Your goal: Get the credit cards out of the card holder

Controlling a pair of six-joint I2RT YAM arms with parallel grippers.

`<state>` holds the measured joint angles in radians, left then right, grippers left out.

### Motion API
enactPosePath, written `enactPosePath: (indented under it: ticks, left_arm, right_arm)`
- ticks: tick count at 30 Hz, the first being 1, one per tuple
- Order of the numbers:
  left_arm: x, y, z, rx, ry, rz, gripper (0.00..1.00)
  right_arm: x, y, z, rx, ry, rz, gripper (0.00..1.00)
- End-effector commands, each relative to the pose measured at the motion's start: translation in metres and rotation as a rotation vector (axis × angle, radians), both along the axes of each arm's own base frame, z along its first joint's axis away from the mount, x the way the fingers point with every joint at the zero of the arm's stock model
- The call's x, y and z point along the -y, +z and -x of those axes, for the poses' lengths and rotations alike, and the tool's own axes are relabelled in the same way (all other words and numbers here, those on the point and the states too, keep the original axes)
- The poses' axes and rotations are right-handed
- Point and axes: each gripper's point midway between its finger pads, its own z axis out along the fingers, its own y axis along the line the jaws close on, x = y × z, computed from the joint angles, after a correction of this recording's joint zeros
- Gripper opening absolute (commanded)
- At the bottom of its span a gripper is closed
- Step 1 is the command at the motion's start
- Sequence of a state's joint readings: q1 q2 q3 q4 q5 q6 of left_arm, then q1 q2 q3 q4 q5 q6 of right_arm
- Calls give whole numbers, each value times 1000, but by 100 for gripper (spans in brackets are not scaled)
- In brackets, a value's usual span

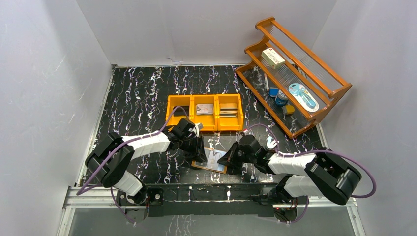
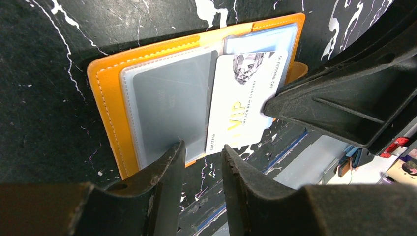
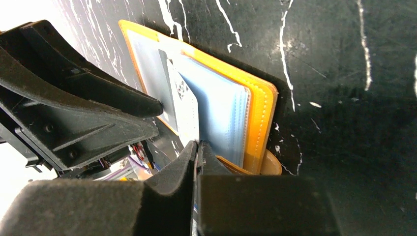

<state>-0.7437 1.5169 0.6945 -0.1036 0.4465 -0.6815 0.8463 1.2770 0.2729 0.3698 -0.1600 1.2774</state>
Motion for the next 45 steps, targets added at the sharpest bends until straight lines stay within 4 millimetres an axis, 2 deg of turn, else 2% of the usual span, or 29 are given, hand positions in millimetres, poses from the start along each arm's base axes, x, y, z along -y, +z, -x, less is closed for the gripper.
enactPosePath:
  ticks: [1,9,11,22,27,30,34,37,39,40,42,45]
  left_arm:
    - [0,1,5,-16,-17,-8,32]
    - [21,40,-14,81,-42,83,39]
    - [25,44,-16,97,-60,95,41]
    - [20,6,9,-17,-102,22,39]
    - [17,-4,15,-30,-105,-6,37]
    - [13,-9,17,-36,-87,-37,36]
    - [10,-10,17,-27,-66,-48,34]
    - [10,-10,18,-33,-70,-44,34]
    - [11,-9,18,-27,-71,-44,33]
    - [11,-9,17,-23,-69,-45,33]
    - [10,-8,16,-15,-66,-47,33]
    - [8,-7,14,-6,-54,-58,33]
  right_arm:
    - [8,-7,3,-3,-12,22,8]
    - [9,-16,-1,-33,-37,71,10]
    - [10,-17,-2,-38,-47,75,10]
    - [8,-11,-4,-28,-46,36,15]
    - [0,-3,-5,-20,-28,-1,20]
    - [-3,-1,-7,-20,-26,-9,27]
    - [-8,1,-9,-22,-21,-34,32]
    - [-13,1,-8,-27,-4,-55,31]
    - [-17,1,-8,-31,8,-66,26]
    - [-18,0,-8,-34,15,-62,21]
    - [-16,-1,-8,-30,13,-49,15]
    - [-9,1,-10,-5,-6,-13,12]
